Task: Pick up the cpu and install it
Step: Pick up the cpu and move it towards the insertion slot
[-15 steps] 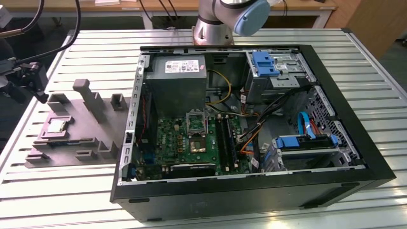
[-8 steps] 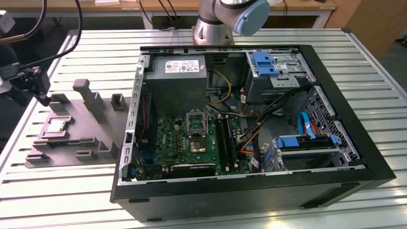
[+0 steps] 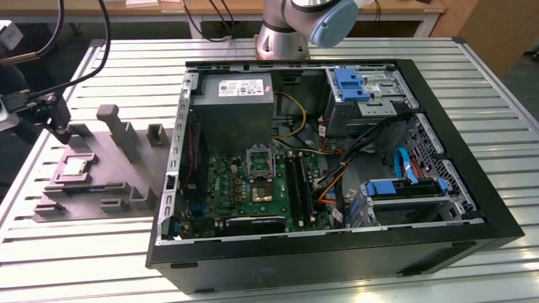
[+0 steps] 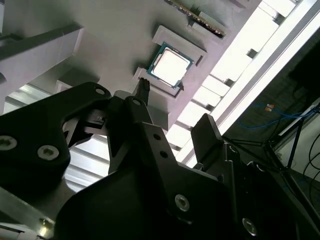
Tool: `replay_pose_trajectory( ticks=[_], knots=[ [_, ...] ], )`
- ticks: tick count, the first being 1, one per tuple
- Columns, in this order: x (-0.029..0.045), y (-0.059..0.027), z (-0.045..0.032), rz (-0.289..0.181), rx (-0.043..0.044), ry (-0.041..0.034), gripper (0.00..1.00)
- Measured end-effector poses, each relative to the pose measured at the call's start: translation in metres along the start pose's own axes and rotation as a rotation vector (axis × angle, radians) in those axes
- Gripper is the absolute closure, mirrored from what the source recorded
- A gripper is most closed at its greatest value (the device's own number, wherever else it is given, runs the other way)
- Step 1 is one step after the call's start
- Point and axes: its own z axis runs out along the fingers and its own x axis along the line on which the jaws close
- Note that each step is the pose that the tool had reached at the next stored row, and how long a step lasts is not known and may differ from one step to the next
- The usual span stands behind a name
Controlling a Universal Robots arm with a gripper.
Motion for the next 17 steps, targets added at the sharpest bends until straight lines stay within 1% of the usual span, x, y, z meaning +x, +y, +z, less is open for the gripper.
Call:
replay_pose_trajectory(
  ticks=[5,9,17],
  knots=[
    [0.0,-0.0001,0.0001,0.0,-0.0001,0.0001,0.4],
    [0.0,-0.0002,0.002,0.0,-0.0001,-0.0001,0.4],
    [0.0001,-0.0011,0.0114,0.001,-0.0001,-0.0001,0.4]
  ],
)
